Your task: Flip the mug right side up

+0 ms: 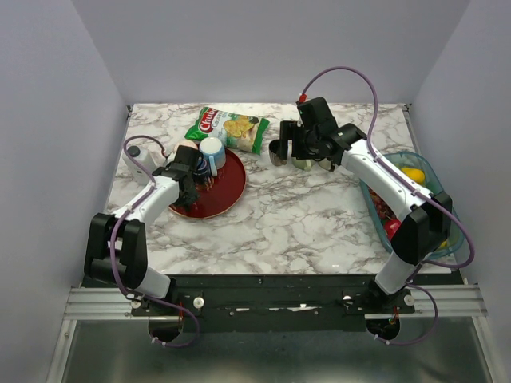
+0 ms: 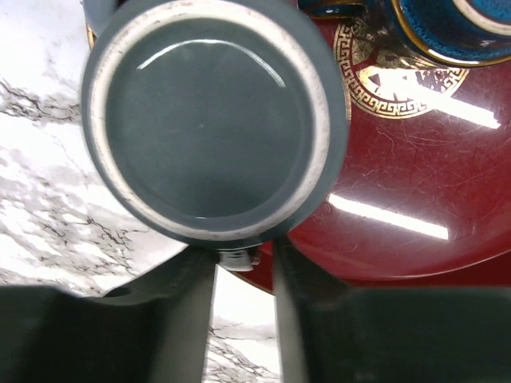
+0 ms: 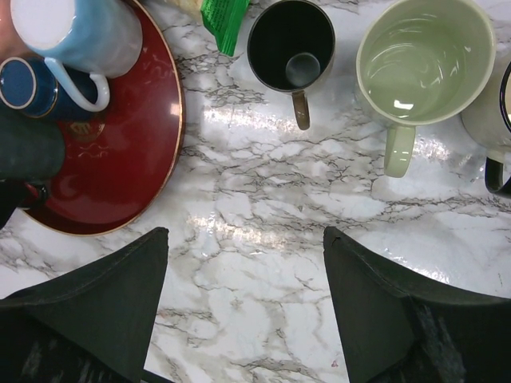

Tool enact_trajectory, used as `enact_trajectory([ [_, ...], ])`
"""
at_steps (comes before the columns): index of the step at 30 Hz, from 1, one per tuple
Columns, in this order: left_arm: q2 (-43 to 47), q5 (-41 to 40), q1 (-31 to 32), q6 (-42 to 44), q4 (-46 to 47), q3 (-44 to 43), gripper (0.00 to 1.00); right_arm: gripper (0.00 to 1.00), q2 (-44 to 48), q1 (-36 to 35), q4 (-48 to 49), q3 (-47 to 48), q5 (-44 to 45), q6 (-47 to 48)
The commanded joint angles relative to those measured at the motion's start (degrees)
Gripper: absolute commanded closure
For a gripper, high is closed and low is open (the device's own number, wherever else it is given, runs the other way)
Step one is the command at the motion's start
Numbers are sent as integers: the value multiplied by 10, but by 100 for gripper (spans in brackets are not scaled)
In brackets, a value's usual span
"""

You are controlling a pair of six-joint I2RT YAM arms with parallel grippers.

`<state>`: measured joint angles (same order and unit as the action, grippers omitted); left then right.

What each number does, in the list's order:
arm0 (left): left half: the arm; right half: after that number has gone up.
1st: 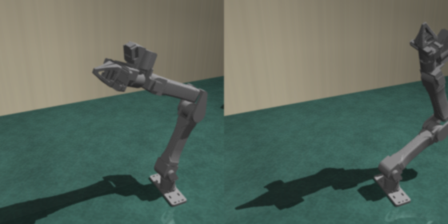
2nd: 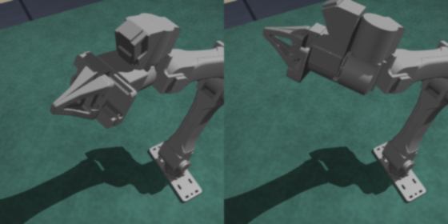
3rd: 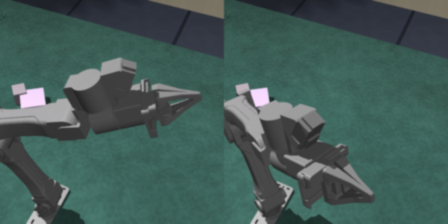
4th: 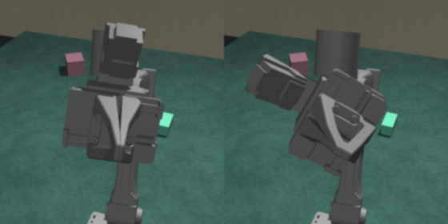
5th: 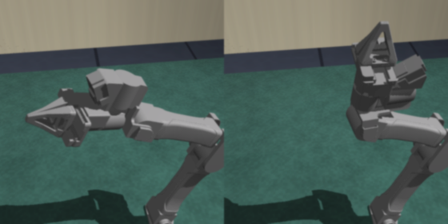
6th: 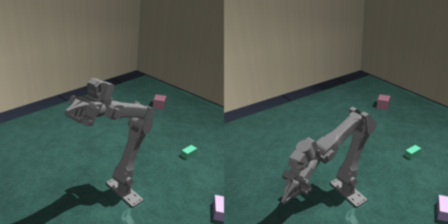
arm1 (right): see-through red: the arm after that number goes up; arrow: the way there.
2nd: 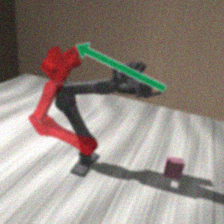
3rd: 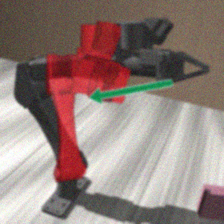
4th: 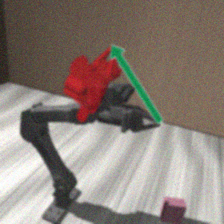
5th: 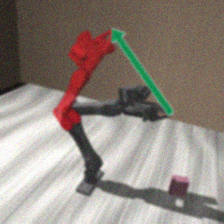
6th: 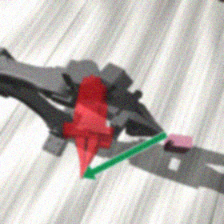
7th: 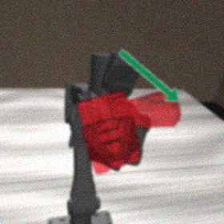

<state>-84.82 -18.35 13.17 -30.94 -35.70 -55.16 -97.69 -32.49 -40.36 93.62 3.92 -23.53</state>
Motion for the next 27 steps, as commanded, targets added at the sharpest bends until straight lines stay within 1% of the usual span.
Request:
enact_trajectory([
  [1, 15, 13, -4, -18, 42, 14, 67, 16, 16, 3, 3, -1, -8, -2],
  [4, 19, 13, -4, -25, 49, 18, 69, 16, 15, 3, 3, -2, -10, -2],
  [7, 22, 11, -5, -29, 55, 21, 74, 16, 15, 3, 2, -3, -8, 0],
  [8, 22, 9, -5, -29, 55, 21, 85, 16, 16, 3, 3, -3, -8, -1],
  [9, 21, 9, -5, -29, 55, 20, 91, 16, 16, 3, 3, -3, -8, 0],
  [10, 19, 9, -6, -29, 54, 20, 97, 16, 16, 3, 3, -3, -8, 1],
  [11, 18, 9, -6, -29, 52, 17, 100, 16, 17, 3, 3, -3, -8, 1],
  [18, 27, 8, -6, -35, 44, 11, 100, 16, 21, 4, 3, -4, -5, 2],
  [24, 61, 21, -6, -59, -29, -35, 100, 16, 25, 3, 3, -2, -8, 2],
  [27, 93, 54, -5, -79, -54, -55, 100, 16, 26, 4, 3, 4, -12, 1],
])
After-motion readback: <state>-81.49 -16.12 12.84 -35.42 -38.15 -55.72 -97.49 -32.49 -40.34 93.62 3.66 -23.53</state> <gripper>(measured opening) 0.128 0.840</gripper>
